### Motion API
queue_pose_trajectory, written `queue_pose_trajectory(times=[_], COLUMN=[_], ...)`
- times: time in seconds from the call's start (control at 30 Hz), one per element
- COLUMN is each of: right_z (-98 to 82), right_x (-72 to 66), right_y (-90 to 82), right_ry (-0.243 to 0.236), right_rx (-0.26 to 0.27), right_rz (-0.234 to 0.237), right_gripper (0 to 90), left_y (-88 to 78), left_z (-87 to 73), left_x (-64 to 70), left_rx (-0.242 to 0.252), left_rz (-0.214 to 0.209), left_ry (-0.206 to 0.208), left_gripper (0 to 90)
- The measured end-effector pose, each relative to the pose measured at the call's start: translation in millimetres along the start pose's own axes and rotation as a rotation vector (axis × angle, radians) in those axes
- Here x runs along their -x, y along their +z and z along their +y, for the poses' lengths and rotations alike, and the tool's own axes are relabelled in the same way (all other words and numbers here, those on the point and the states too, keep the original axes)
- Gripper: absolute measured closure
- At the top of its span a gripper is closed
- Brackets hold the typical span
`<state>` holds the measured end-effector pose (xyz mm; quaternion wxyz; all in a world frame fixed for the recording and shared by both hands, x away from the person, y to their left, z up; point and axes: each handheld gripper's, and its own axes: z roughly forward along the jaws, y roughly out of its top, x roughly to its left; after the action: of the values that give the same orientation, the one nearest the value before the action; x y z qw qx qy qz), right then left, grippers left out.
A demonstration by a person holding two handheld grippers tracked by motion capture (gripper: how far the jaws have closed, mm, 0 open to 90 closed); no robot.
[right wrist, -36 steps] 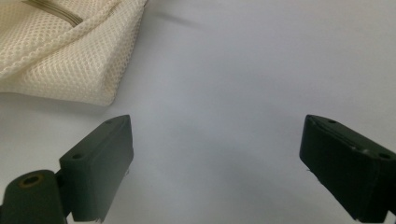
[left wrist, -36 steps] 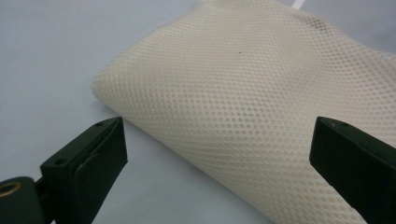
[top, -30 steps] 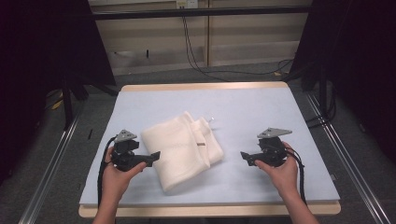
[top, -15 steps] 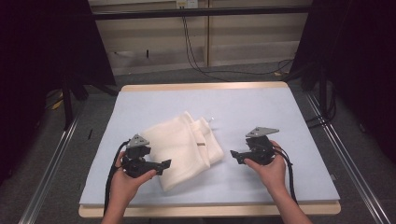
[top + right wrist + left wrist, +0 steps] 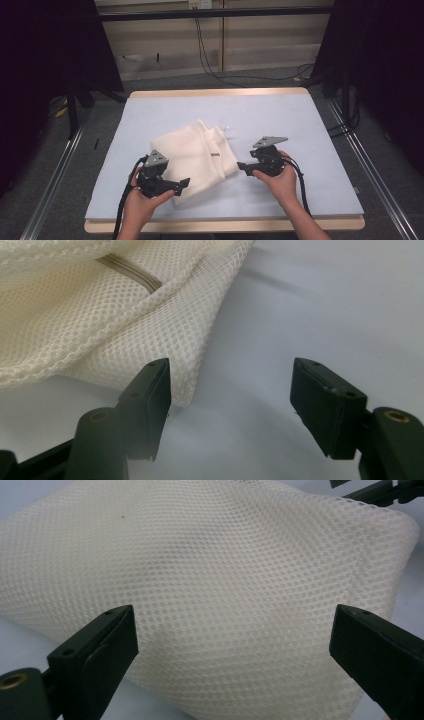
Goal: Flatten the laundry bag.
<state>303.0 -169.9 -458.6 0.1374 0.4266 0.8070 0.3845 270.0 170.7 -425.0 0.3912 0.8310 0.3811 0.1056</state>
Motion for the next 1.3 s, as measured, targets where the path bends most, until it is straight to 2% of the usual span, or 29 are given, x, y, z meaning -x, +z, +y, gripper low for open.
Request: queue_pose_trajectory(times=[0.07,0.1,0.17,0.43,0.47,0.5,0.53,0.63,0.67,0.77,0.93,0.97,1.17,1.3], right_z=[0.4,0.5,0.2,1.4,1.4,1.3,1.2,0.7,0.7,0.5,1.7,2.1,2.3,2.2], right_x=[-1.3,-2.8,-3.2,-8.8,-9.6,-9.9,-10.6,-11.2,-11.0,-10.3,-10.8,-11.5,-14.2,-15.3], right_y=[0.2,0.8,0.8,3.0,4.3,5.7,6.7,9.4,10.2,11.7,14.1,15.3,17.2,17.9], right_ry=[0.004,0.006,0.016,0.046,0.043,0.036,0.04,0.038,0.043,0.053,0.07,0.051,0.045,0.043], right_rx=[-0.004,-0.023,-0.017,-0.006,-0.009,-0.008,-0.011,-0.014,-0.016,-0.017,-0.024,-0.026,-0.025,-0.027], right_rz=[-0.002,-0.003,0.007,0.031,0.035,0.041,0.045,0.053,0.052,0.059,0.081,0.086,0.098,0.106], right_gripper=[33.4,34.8,35.7,37.8,37.9,38.0,37.9,37.7,37.6,37.6,39.0,39.9,44.0,44.4], left_y=[0.8,2.1,4.6,10.6,11.1,12.6,13.5,15.0,16.1,18.8,23.2,23.6,28.0,33.0], left_z=[-0.2,-0.4,-0.5,-0.5,-0.6,-1.0,-1.3,-1.9,-1.5,-2.3,-2.7,-3.1,-2.4,-3.6], left_x=[2.1,7.2,11.8,25.7,26.8,26.9,27.7,28.0,28.3,30.6,34.5,36.4,43.5,45.9], left_rx=[-0.006,-0.003,-0.001,-0.013,-0.017,-0.017,-0.024,-0.019,-0.03,-0.027,-0.054,-0.054,-0.056,-0.055], left_rz=[-0.001,0.006,-0.013,-0.032,-0.015,-0.023,-0.01,-0.01,-0.012,-0.02,0.009,0.015,-0.004,0.005], left_ry=[0.01,0.027,0.024,0.04,0.044,0.046,0.044,0.045,0.056,0.053,0.08,0.087,0.102,0.11], left_gripper=[5.1,5.5,5.4,3.5,3.5,3.0,2.8,2.2,1.8,1.6,1.6,1.6,0.8,0.6])
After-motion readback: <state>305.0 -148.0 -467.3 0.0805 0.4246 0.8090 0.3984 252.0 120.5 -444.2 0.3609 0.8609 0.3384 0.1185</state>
